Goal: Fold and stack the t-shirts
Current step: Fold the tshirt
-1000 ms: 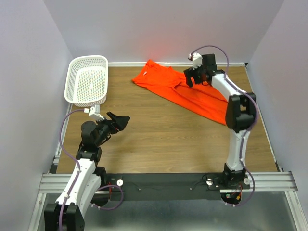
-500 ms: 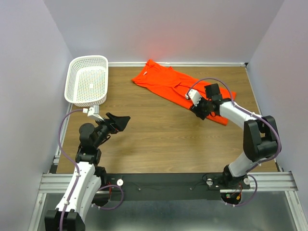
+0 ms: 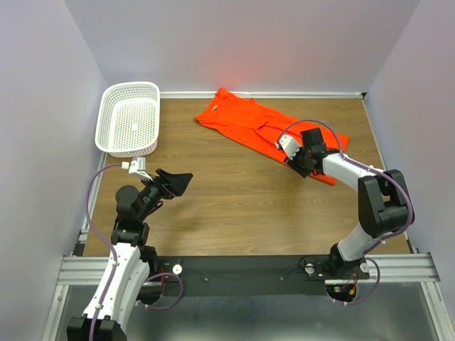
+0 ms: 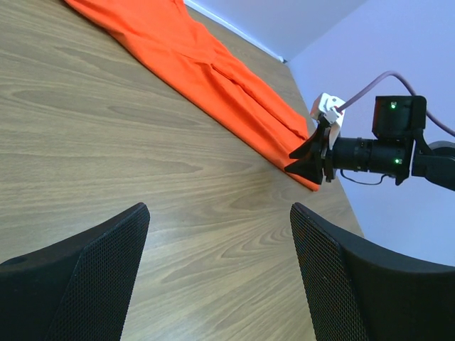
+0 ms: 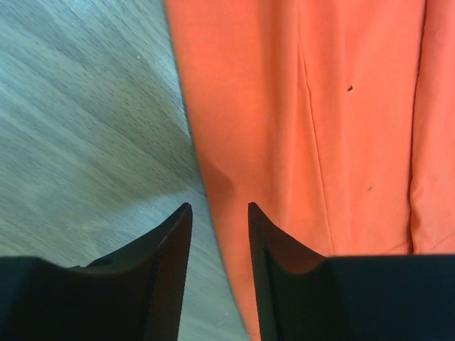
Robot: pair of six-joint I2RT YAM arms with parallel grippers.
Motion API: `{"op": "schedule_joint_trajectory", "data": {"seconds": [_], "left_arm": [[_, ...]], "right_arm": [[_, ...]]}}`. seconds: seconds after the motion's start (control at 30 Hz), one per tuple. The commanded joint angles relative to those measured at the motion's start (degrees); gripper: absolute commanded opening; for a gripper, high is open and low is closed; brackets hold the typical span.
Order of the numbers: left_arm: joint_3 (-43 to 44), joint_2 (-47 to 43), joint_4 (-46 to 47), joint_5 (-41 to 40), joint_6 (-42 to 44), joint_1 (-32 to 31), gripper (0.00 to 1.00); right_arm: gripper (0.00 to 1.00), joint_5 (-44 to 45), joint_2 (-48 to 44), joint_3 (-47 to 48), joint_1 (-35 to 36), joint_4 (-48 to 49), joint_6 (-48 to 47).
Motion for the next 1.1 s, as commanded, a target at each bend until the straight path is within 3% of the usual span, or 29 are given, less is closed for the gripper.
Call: {"op": "schedule_joint_trajectory", "data": {"seconds": [0.0, 0.43, 0.5, 0.6, 0.8, 1.07], "left_arm": [[-1.0, -0.1, 1.1, 1.9, -0.3, 0.1, 0.88], [-1.1, -0.4, 1.6, 2.4, -0.4, 0.2, 0.88], [-1.2, -0.5, 1.6, 2.4, -0.4, 0.1, 0.88], [-1.1, -0.5, 1.6, 2.4, -0.4, 0.1, 0.88], [-0.9, -0.4, 1.6, 2.3, -0.4, 0.1, 0.88], [-1.0, 0.6, 2.5, 1.9, -1.0, 0.1, 0.88]], "right_arm": [[0.40, 2.5, 1.8, -1.5, 0.5, 1.5, 1.1], [0.29, 5.9, 5.3, -2.1, 0.8, 1.8, 0.7], [0.21, 5.9, 5.3, -2.1, 0.8, 1.8, 0.5], [0.00, 5.6, 4.6, -2.4, 0.8, 1.8, 0.0], [0.01, 1.1, 0.9, -5.7, 2.5, -0.6, -1.5], [0.01, -5.9, -2.9, -9.3, 14.4, -6.2, 2.5]]}}
